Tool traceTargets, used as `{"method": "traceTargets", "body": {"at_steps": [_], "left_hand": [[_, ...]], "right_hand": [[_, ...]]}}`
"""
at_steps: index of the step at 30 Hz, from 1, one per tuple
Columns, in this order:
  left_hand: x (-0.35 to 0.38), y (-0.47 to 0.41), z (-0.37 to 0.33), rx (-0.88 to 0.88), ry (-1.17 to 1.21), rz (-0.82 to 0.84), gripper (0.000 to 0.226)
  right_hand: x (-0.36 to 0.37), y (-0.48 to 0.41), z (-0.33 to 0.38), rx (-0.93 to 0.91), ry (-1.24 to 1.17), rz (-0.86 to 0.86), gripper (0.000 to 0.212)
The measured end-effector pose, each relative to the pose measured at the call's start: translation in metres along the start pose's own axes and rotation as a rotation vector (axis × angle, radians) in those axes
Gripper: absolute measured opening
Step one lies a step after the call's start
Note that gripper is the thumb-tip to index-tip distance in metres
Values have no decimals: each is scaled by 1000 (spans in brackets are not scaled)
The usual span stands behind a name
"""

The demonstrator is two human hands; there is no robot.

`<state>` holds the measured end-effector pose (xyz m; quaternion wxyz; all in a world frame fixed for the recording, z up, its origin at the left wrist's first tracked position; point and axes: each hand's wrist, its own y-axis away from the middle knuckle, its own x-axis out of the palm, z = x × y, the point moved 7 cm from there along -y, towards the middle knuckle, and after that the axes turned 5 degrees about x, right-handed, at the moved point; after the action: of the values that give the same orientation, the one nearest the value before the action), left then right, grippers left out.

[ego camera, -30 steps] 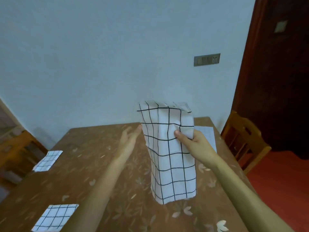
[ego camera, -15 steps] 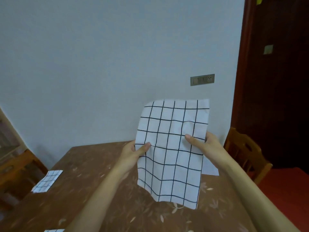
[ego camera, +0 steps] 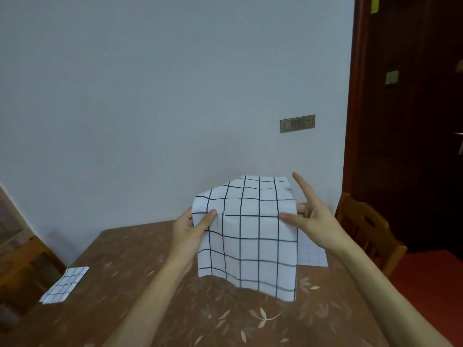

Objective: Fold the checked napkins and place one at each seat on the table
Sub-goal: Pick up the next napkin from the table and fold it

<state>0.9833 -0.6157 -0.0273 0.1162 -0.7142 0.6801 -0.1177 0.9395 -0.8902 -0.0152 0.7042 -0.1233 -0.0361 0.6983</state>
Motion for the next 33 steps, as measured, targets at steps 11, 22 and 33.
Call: {"method": "traceTargets", "body": {"at_steps": [11,22,33], "left_hand": [[4,-8,-25,14,-14,94,23],[-23,-7,-33,252,-362,-89,36],[89,34,-41,292,-548,529,34]], "right_hand": [[-35,2,18,-96,226,-67,41],[-38,4,24,-190,488,-197,6],[31,7,58,-380,533,18,11]]}}
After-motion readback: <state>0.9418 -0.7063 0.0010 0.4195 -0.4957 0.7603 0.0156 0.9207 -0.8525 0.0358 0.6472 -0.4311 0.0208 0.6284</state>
